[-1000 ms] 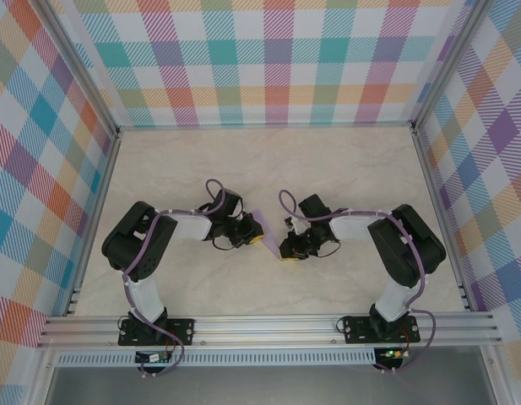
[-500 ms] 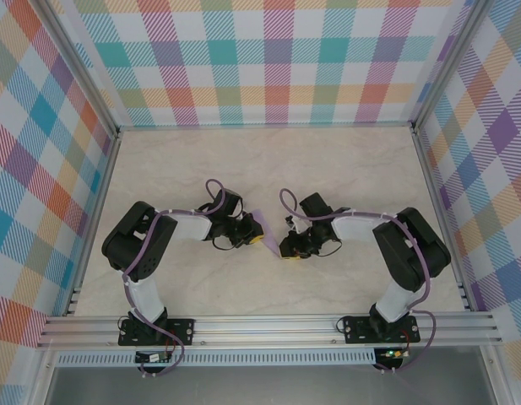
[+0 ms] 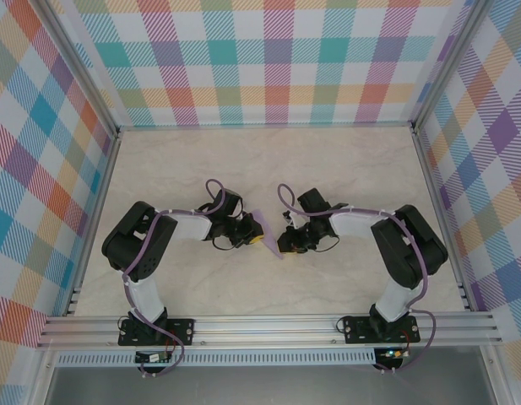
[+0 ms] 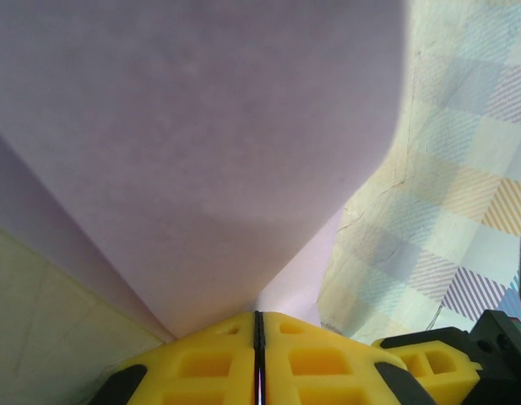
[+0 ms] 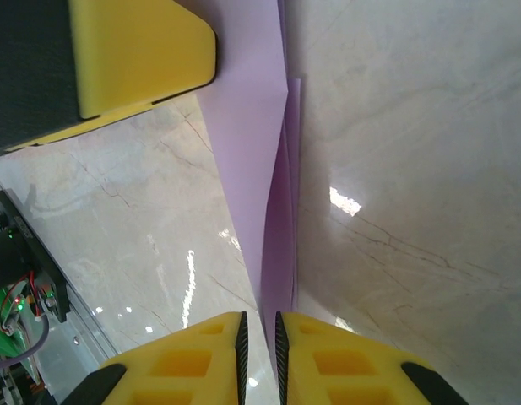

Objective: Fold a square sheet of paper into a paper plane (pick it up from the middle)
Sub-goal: Fold the wing for the fifth time at the center of the table.

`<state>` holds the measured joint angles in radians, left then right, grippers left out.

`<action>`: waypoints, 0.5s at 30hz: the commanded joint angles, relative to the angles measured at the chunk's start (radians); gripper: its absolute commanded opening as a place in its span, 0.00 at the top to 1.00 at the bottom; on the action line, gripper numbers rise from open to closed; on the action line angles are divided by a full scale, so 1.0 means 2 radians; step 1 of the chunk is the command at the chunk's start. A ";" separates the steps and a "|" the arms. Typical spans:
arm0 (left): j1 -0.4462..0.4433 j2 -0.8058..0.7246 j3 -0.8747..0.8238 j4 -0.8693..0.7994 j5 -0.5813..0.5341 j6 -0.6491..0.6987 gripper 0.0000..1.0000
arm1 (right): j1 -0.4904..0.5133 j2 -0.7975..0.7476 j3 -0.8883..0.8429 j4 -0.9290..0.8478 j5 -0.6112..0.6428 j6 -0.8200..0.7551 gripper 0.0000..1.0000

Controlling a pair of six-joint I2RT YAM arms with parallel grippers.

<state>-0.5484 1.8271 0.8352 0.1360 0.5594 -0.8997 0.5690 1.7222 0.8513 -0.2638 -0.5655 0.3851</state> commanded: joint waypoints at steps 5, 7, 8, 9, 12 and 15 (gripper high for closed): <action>-0.004 0.024 -0.008 -0.037 -0.024 0.006 0.90 | -0.003 0.013 0.004 -0.004 -0.015 -0.013 0.87; -0.004 0.024 -0.008 -0.037 -0.024 0.006 0.91 | -0.003 0.012 0.003 -0.001 -0.021 -0.012 0.91; -0.004 0.023 -0.008 -0.037 -0.025 0.006 0.90 | -0.003 0.011 0.003 -0.001 -0.021 -0.012 0.91; -0.004 0.024 -0.008 -0.038 -0.024 0.006 0.91 | -0.003 0.009 0.003 -0.002 -0.022 -0.013 0.90; -0.004 0.024 -0.007 -0.038 -0.025 0.005 0.91 | -0.003 0.014 0.002 -0.002 -0.029 -0.016 0.91; -0.004 0.025 -0.009 -0.038 -0.027 0.005 0.91 | -0.002 0.019 -0.001 0.002 -0.036 -0.017 0.91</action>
<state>-0.5484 1.8275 0.8352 0.1360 0.5594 -0.8997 0.5690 1.7405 0.8513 -0.2630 -0.5938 0.3759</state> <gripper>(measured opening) 0.095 0.093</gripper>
